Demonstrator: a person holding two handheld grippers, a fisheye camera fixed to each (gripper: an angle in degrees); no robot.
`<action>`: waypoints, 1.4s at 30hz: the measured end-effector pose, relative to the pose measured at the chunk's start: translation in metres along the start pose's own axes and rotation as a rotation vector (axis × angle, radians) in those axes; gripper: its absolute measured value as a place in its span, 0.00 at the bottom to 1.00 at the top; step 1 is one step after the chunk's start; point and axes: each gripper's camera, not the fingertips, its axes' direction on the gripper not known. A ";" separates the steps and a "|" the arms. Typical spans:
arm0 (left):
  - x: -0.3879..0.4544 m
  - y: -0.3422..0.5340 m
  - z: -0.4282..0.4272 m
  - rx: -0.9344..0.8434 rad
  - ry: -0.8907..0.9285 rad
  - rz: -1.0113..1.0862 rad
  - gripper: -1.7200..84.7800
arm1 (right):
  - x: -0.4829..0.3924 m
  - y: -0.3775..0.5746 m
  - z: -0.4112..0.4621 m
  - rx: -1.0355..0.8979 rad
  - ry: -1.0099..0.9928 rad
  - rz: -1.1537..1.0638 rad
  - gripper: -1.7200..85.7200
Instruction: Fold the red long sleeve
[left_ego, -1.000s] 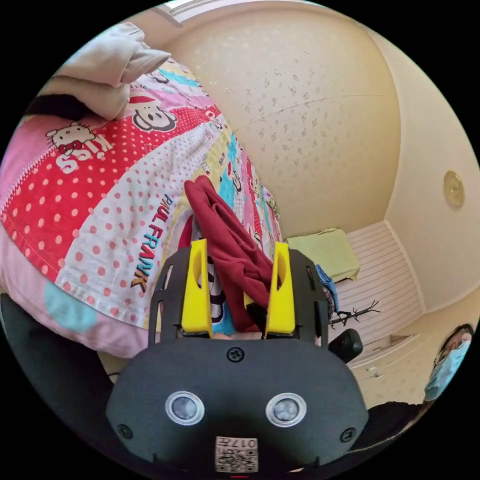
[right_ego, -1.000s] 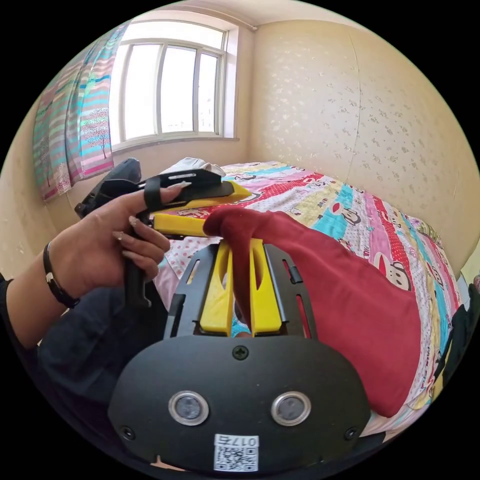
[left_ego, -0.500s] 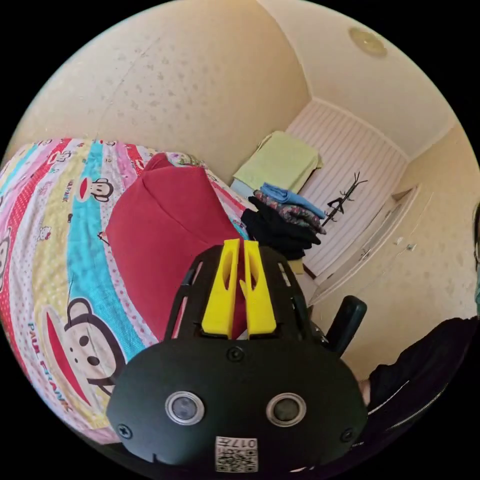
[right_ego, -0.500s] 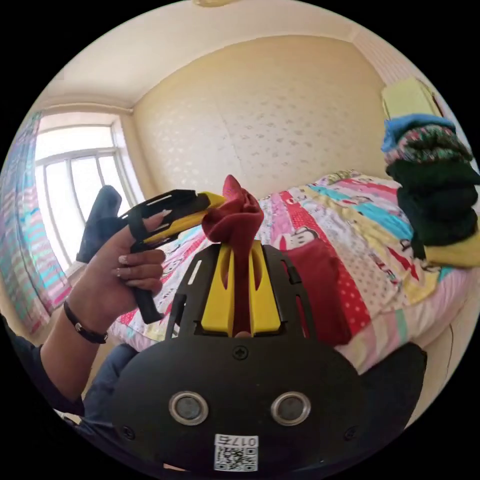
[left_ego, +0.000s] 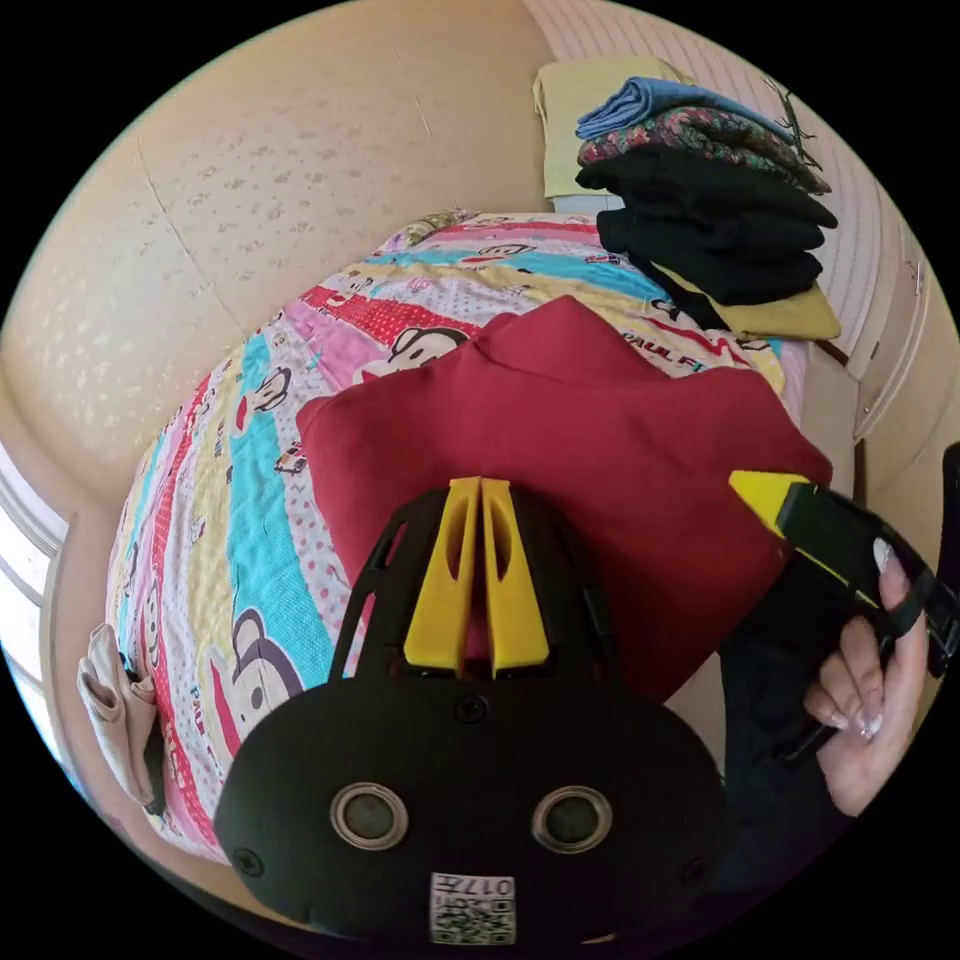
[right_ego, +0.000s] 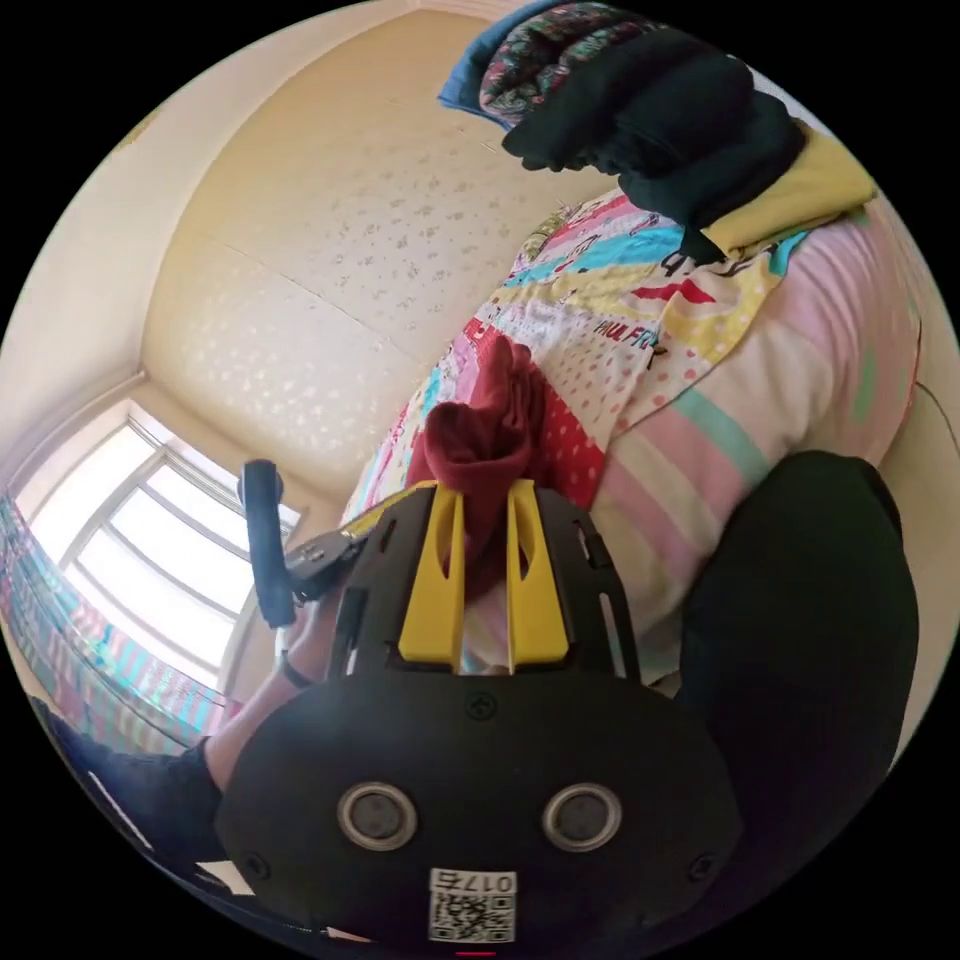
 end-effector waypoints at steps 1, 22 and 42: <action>0.007 0.000 0.000 -0.001 -0.017 0.010 0.01 | -0.005 -0.008 -0.005 -0.019 0.003 -0.011 0.10; 0.111 0.020 0.005 0.061 -0.198 0.118 0.01 | -0.071 -0.042 0.106 -0.360 0.302 -0.478 0.02; 0.052 0.143 -0.040 0.042 -0.353 -0.216 0.15 | -0.074 -0.012 0.112 -0.318 0.278 -0.495 0.02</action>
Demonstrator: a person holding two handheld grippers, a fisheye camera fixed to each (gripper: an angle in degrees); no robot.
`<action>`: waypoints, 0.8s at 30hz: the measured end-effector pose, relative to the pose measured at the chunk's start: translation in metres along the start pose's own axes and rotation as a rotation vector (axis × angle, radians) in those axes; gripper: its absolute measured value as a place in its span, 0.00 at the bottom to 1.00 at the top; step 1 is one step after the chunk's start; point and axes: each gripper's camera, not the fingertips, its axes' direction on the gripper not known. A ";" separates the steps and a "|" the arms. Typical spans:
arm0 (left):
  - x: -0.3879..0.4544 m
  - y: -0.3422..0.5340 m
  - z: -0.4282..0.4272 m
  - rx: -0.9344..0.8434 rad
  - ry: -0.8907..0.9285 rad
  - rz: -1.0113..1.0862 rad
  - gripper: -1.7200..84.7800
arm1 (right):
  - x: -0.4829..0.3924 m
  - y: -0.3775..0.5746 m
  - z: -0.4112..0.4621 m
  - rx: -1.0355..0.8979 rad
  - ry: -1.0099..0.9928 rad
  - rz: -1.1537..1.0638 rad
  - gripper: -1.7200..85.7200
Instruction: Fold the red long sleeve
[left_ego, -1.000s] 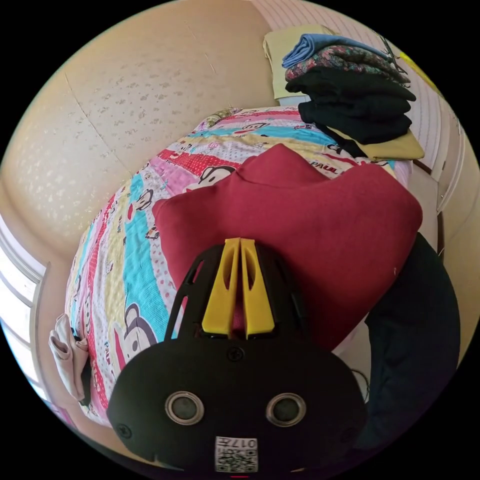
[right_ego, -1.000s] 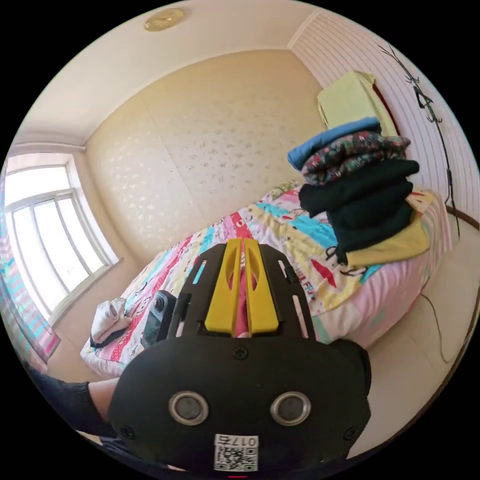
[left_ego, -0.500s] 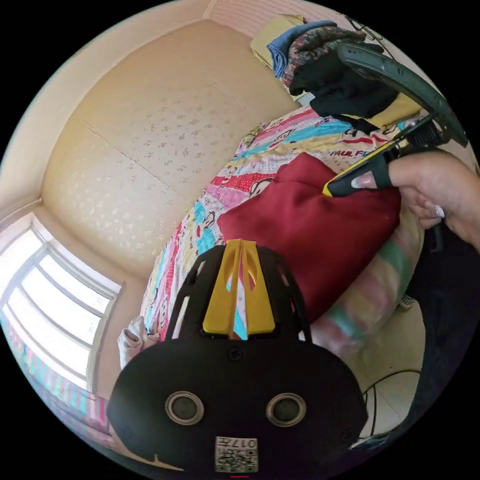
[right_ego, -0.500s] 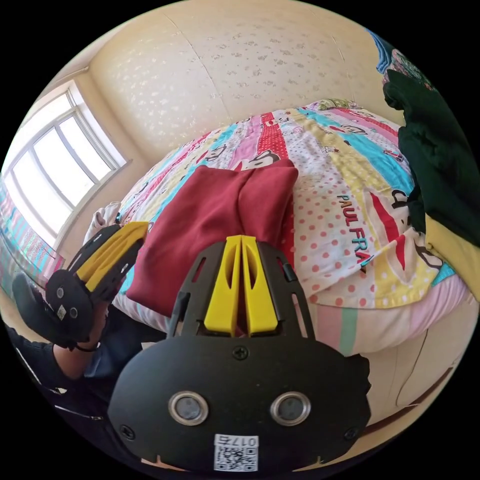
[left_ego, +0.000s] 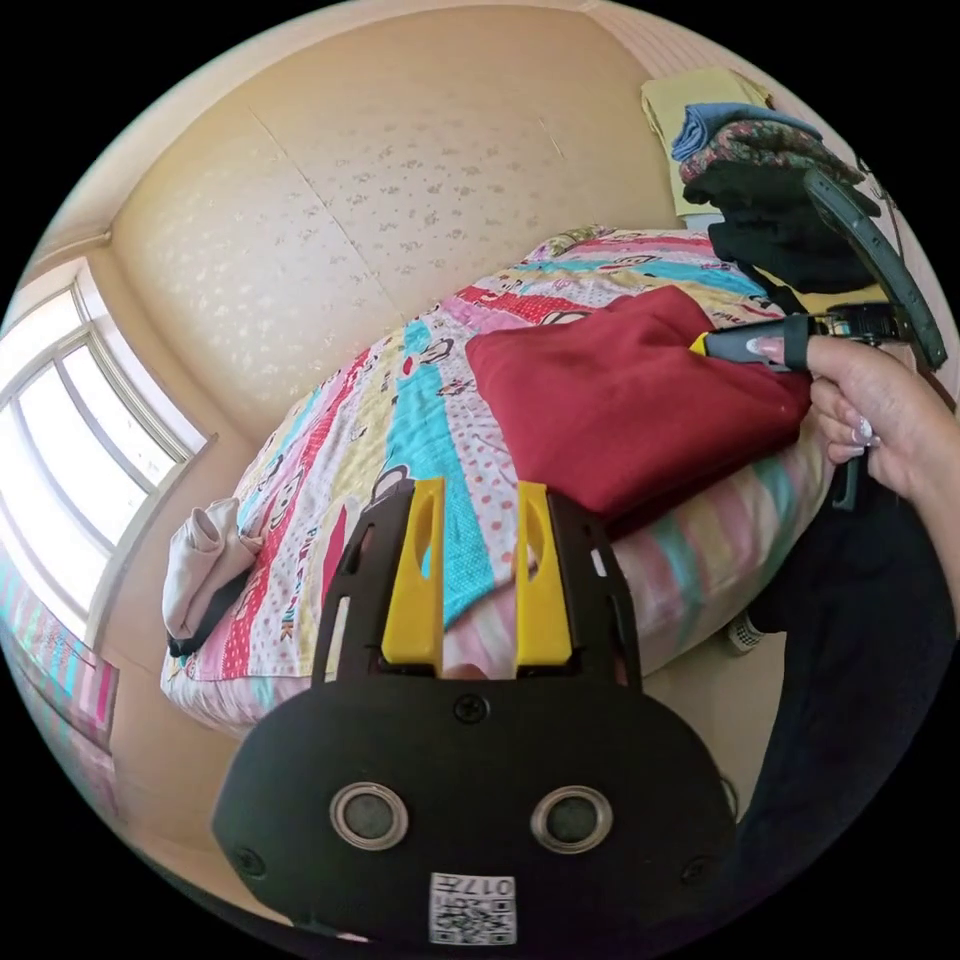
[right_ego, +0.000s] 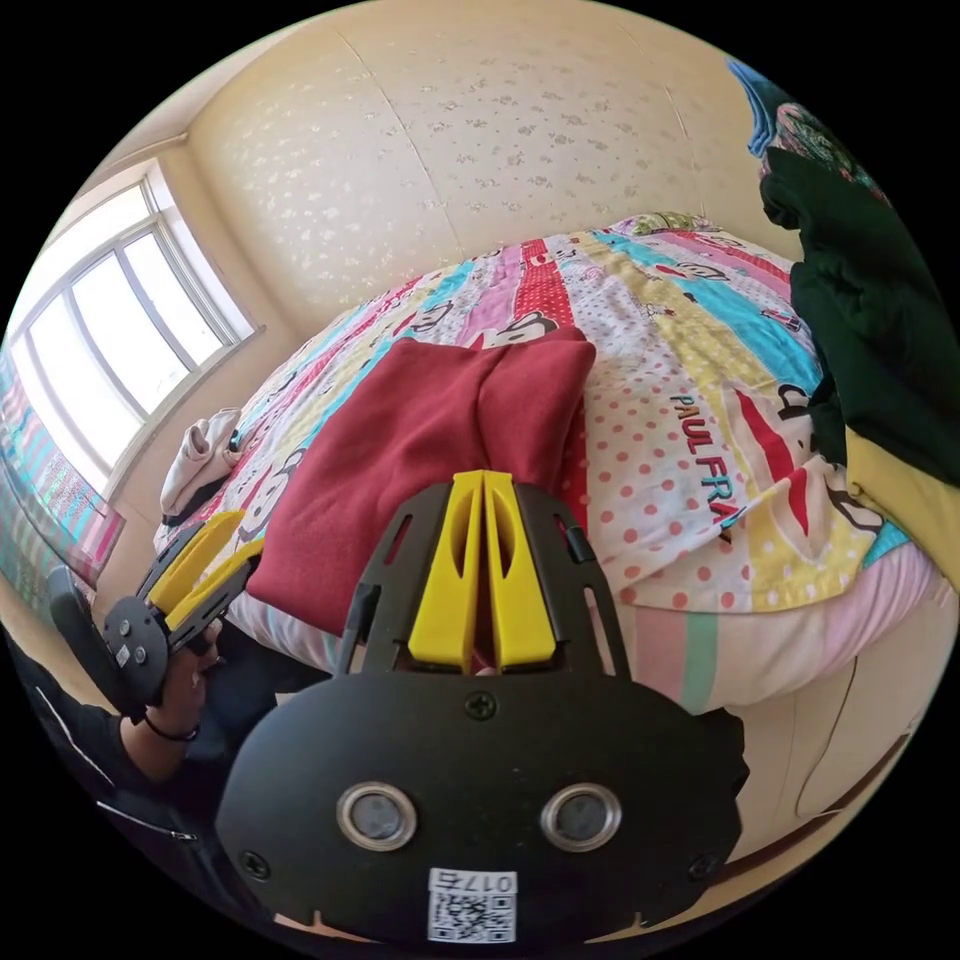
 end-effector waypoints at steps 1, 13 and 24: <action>-0.007 0.001 -0.001 0.011 0.023 -0.017 0.15 | 0.000 0.001 0.000 0.000 -0.003 0.004 0.02; -0.147 0.034 0.071 -0.074 0.645 -0.570 0.20 | -0.004 0.000 -0.003 -0.026 0.052 0.005 0.02; -0.211 0.068 0.117 -0.079 1.037 -0.830 0.20 | 0.024 -0.004 -0.017 -0.037 0.026 0.031 0.02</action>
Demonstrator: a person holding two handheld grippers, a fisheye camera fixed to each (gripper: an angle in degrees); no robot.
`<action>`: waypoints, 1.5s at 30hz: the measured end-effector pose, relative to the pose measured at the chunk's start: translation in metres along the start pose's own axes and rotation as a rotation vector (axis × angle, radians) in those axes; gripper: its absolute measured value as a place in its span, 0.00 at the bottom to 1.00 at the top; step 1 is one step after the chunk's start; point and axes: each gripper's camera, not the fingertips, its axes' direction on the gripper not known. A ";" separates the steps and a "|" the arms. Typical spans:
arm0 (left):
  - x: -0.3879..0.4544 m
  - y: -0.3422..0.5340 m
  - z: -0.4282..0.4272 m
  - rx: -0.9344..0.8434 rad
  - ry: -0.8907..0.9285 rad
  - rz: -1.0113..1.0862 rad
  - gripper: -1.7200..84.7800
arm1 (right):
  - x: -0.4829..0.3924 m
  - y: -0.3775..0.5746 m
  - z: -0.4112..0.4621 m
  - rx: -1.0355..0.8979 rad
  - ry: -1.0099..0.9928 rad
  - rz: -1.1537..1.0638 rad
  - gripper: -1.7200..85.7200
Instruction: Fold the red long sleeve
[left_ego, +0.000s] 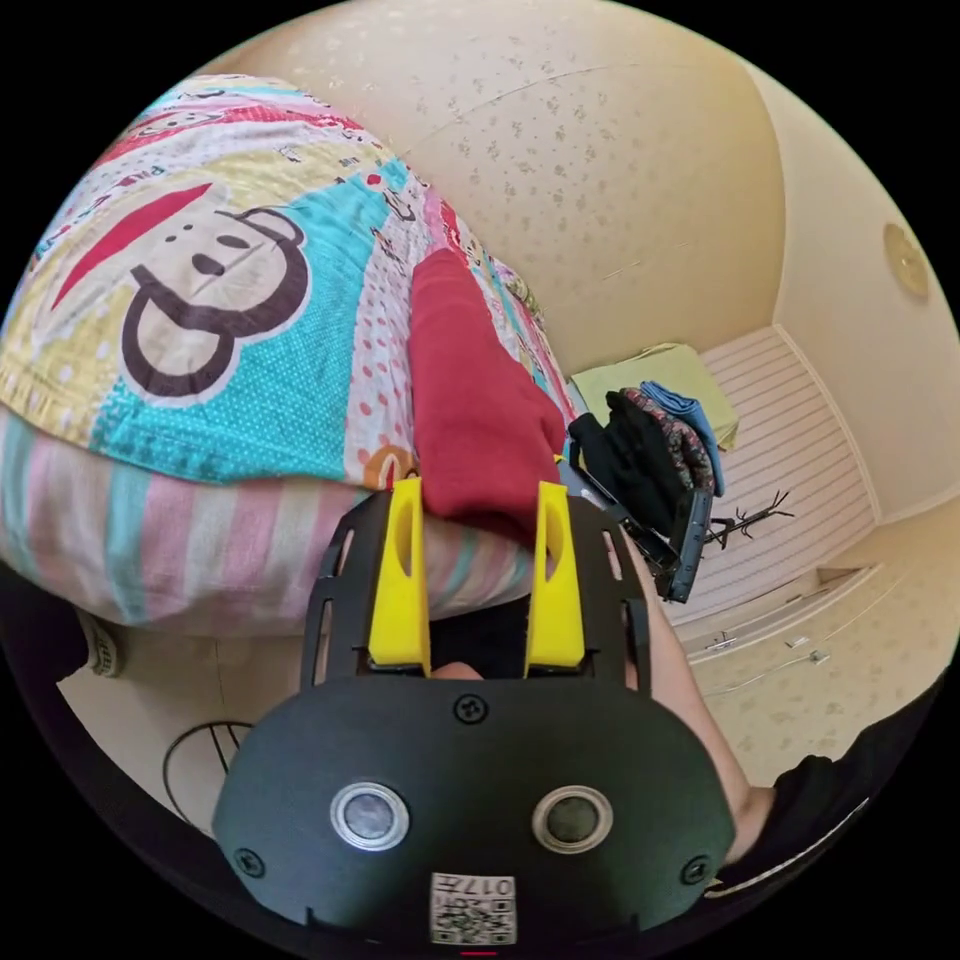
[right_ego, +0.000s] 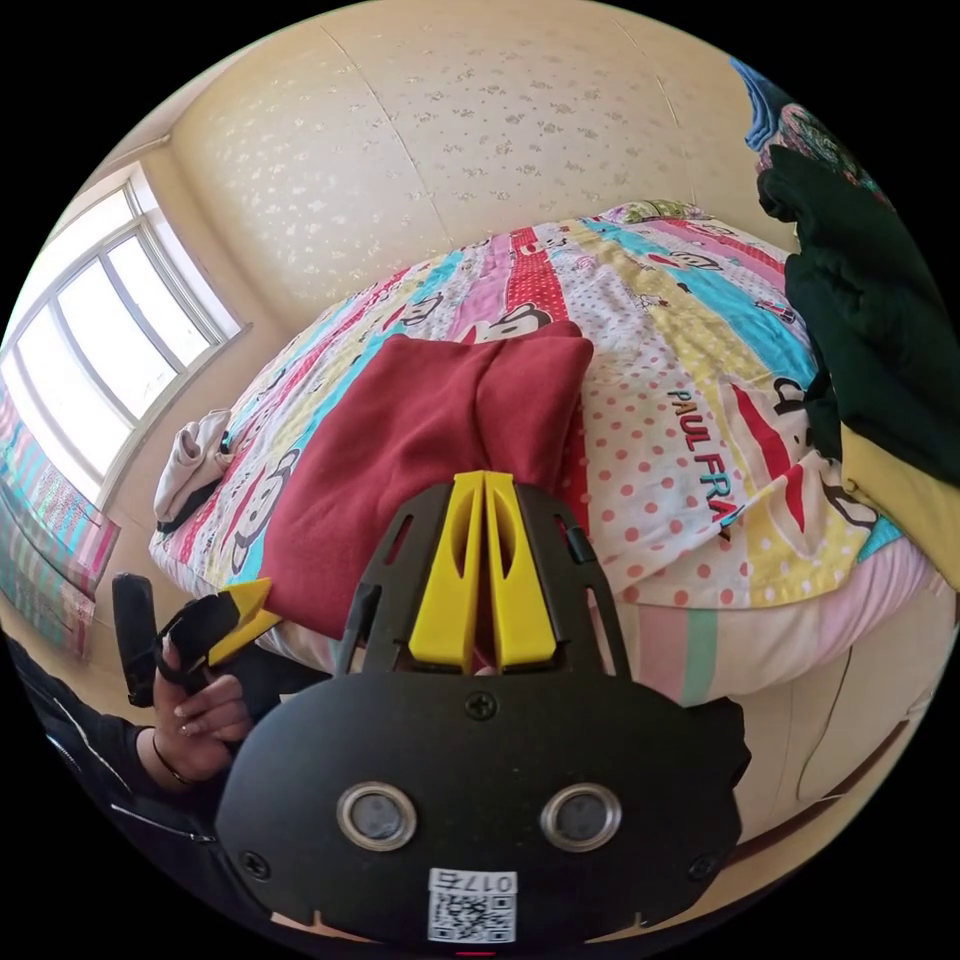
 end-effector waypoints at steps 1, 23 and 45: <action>-0.004 -0.003 -0.003 0.002 0.017 -0.013 0.19 | 0.004 -0.001 -0.002 -0.001 -0.001 0.001 0.02; -0.054 -0.112 -0.055 -0.112 0.514 -0.085 0.11 | 0.114 0.099 -0.067 0.160 -1.007 0.843 0.25; -0.040 -0.151 -0.050 -0.111 0.522 -0.080 0.12 | 0.212 0.025 -0.044 0.264 -0.914 1.131 0.23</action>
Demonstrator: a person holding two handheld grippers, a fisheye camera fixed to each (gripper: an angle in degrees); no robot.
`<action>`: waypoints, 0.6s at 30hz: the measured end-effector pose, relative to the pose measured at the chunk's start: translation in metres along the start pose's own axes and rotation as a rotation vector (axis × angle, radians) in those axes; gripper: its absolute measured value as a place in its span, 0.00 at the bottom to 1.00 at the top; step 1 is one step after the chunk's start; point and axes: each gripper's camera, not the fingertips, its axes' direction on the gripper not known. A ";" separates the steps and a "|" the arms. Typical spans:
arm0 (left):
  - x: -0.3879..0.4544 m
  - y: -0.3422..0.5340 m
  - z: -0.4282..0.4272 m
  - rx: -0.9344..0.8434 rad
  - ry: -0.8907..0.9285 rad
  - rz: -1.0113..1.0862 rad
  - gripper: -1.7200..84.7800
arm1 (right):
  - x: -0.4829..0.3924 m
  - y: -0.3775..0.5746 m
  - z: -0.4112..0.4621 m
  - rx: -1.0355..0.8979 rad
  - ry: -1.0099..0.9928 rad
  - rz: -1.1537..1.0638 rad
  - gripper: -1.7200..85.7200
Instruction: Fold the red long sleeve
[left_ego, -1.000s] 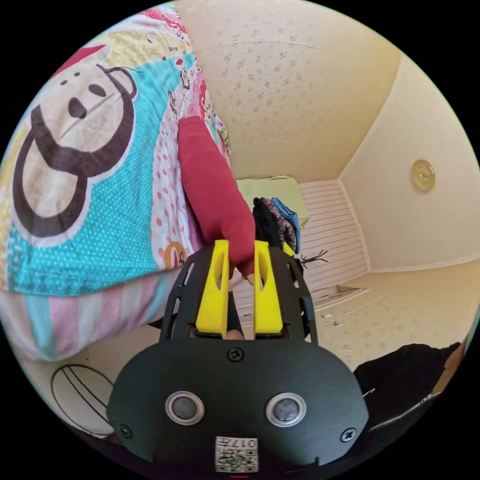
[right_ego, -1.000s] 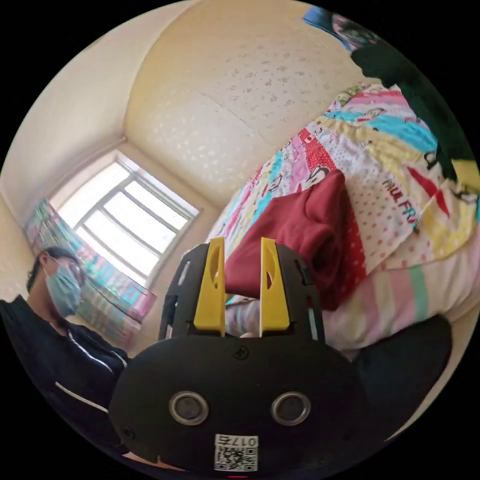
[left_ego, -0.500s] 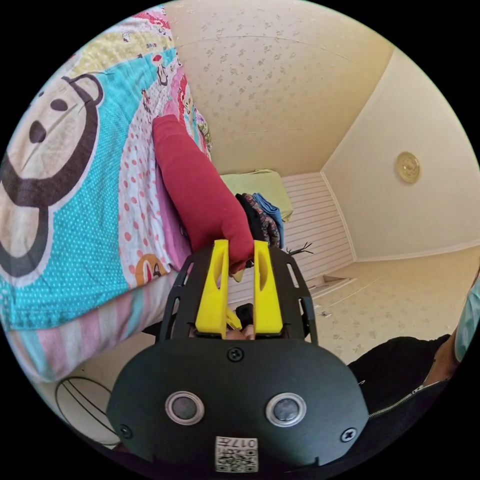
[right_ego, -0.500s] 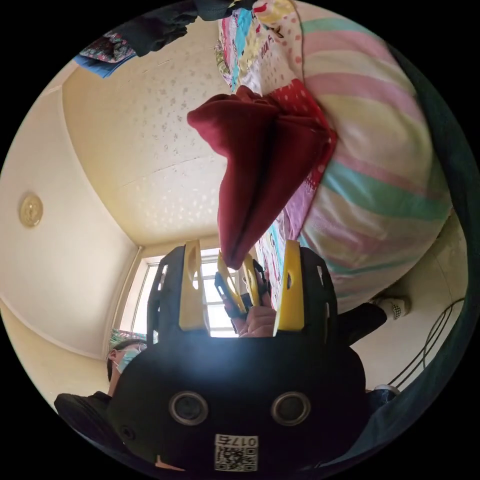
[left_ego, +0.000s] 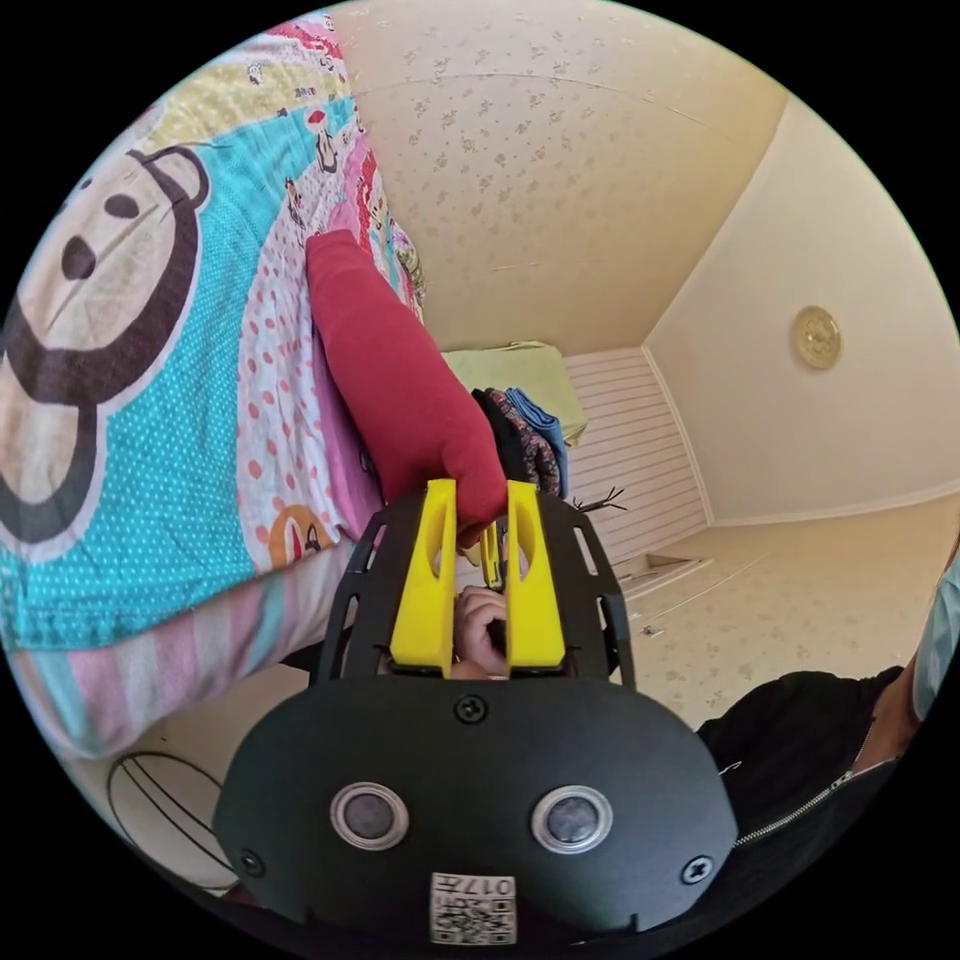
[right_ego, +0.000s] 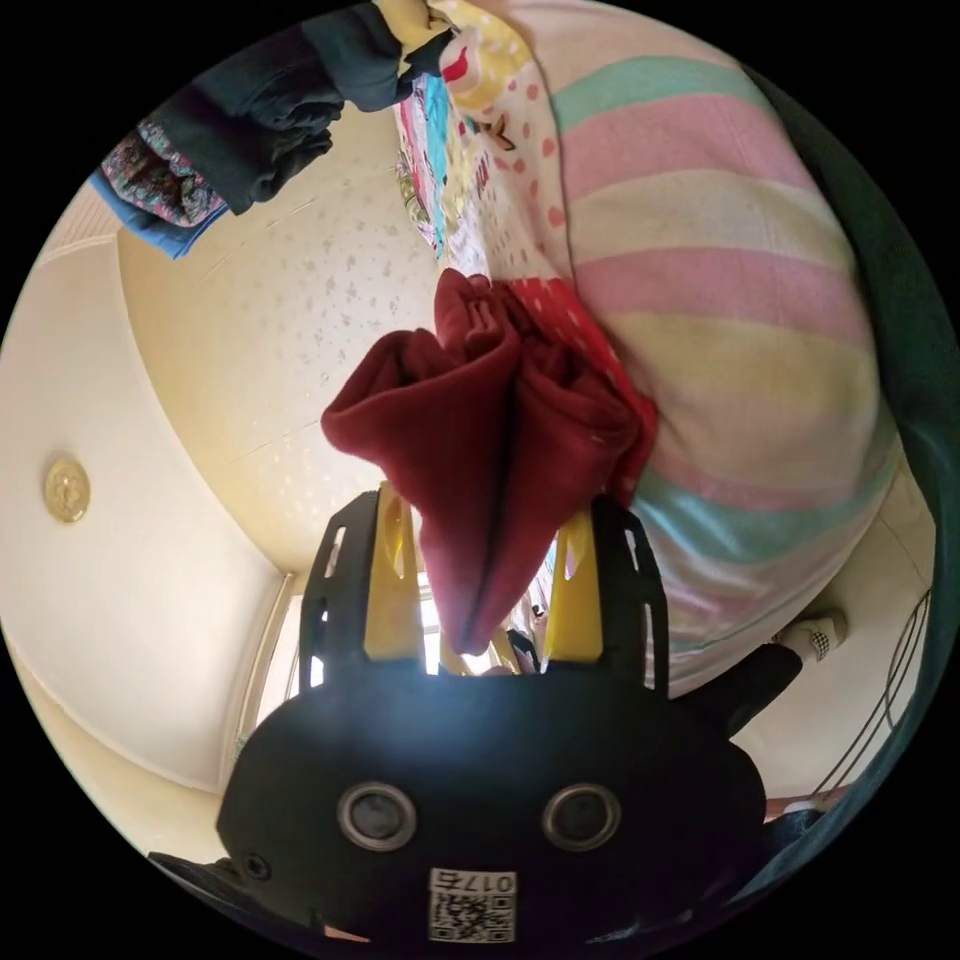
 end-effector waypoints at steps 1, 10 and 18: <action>0.000 -0.001 0.001 0.003 -0.001 -0.004 0.12 | 0.001 -0.002 0.000 0.010 -0.004 0.011 0.22; -0.010 0.017 0.002 0.189 -0.010 -0.213 0.14 | -0.003 0.007 0.005 0.027 -0.047 0.043 0.15; -0.004 0.019 0.012 0.286 -0.015 -0.206 0.22 | -0.022 0.036 0.008 -0.016 -0.039 0.003 0.13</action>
